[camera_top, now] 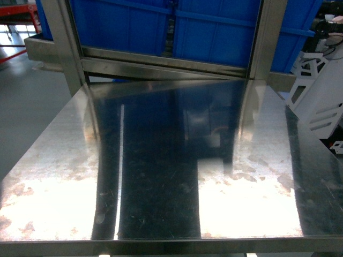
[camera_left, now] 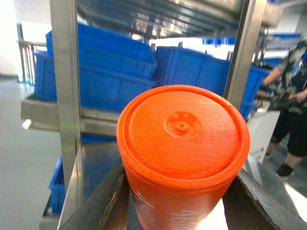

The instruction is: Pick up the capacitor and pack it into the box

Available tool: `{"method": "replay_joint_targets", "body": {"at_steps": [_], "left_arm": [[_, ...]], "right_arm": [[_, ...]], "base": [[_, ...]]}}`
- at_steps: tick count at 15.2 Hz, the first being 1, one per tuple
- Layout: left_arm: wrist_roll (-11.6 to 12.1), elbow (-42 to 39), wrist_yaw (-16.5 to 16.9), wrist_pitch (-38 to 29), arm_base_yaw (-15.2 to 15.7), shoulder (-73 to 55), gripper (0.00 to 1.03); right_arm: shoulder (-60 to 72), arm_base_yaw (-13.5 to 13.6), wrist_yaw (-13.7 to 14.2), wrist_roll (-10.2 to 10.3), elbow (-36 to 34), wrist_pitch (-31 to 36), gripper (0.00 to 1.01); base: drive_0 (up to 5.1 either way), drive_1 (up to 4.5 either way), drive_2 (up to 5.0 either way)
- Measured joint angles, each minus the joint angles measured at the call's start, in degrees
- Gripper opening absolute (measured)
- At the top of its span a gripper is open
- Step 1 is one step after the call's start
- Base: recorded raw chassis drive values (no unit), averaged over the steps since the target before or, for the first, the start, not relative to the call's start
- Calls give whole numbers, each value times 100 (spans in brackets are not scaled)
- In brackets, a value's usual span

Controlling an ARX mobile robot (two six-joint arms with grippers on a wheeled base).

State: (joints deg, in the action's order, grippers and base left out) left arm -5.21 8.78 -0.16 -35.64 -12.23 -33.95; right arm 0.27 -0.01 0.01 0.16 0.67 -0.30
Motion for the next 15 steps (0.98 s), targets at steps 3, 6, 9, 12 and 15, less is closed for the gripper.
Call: {"method": "replay_joint_targets", "body": {"at_steps": [3, 6, 9, 12, 15], "left_arm": [[101, 199, -505, 979, -162, 275, 44], [411, -44, -997, 1934, 275, 944, 44], [420, -260, -706, 2061, 496, 1215, 43], [420, -448, -103, 2236, 1270, 1606, 43], [424, -595, 17, 2422, 1207, 1910, 43]], "right_arm": [[0, 0, -2, -2, 0, 0, 98], [0, 0, 0, -2, 0, 0, 98], [0, 0, 2, -2, 0, 0, 98], [0, 0, 0, 0, 0, -4, 98], [0, 0, 0, -2, 0, 0, 98]], "base": [[0, 0, 0], [0, 0, 0], [0, 0, 0], [0, 0, 0], [0, 0, 0]]}}
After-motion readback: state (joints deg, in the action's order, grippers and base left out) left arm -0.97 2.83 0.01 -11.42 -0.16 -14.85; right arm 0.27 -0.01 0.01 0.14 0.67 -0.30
